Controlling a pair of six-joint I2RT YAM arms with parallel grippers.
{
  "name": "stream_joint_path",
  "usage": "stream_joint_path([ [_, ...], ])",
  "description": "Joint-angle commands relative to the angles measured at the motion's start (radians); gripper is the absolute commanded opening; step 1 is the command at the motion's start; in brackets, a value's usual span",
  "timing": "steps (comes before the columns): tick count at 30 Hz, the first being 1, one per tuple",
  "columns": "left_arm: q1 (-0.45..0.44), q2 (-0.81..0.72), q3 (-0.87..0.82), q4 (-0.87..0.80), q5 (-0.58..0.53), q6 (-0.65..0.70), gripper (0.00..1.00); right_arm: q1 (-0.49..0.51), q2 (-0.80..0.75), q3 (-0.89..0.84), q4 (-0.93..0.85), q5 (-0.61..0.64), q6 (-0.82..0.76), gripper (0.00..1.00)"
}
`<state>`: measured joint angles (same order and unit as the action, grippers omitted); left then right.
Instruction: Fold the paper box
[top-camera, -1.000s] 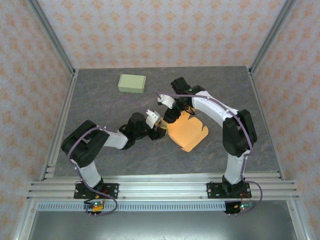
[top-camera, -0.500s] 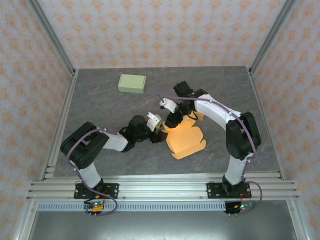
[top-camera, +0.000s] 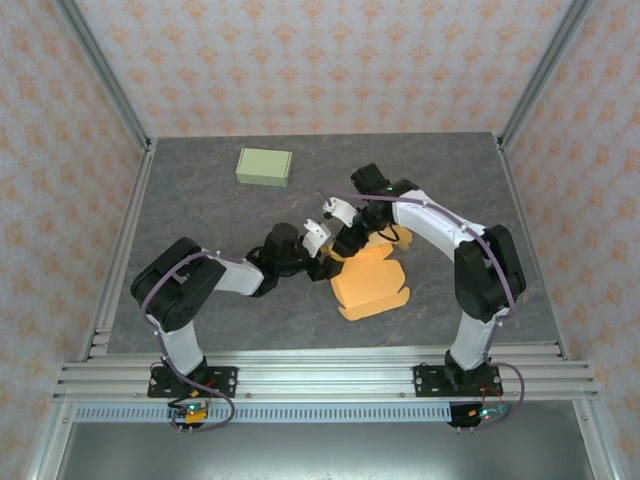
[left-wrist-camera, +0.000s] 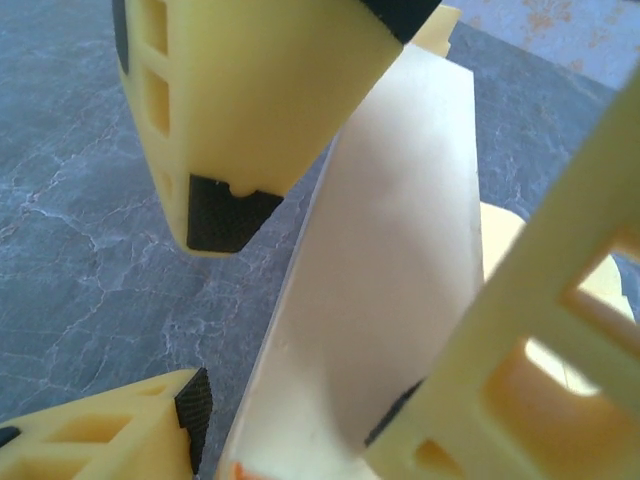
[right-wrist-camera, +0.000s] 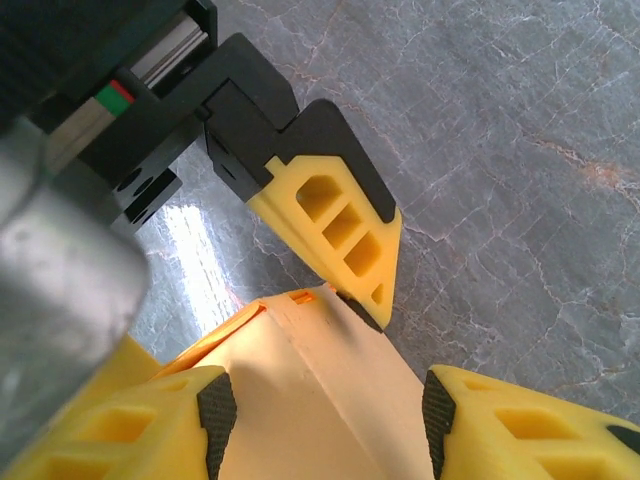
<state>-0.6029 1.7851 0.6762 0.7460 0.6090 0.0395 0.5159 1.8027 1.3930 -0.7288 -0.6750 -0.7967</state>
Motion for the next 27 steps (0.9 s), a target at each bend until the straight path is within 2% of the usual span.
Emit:
stream_joint_path([
  [1,-0.015,-0.057,-0.029,-0.059,-0.023,0.09,0.64,0.002,-0.008,-0.024,-0.021,-0.009,-0.012,0.55],
  [6,-0.015,-0.072,-0.046,-0.094,-0.062,0.129,0.63,0.0,-0.006,-0.026,-0.035,-0.06,-0.041,0.55],
  [10,-0.02,-0.063,-0.107,0.003,-0.101,0.176,0.63,-0.01,0.007,-0.022,-0.044,-0.062,-0.051,0.55],
  [15,-0.023,-0.066,-0.068,-0.011,-0.059,0.181,0.6,-0.01,0.011,-0.013,-0.052,-0.072,-0.053,0.55],
  [21,-0.031,-0.115,-0.049,-0.06,-0.064,0.214,0.61,-0.01,0.012,-0.008,-0.06,-0.07,-0.058,0.55],
  [27,-0.032,-0.097,0.049,-0.192,-0.076,0.3,0.59,-0.011,0.021,0.0,-0.064,-0.079,-0.061,0.55],
])
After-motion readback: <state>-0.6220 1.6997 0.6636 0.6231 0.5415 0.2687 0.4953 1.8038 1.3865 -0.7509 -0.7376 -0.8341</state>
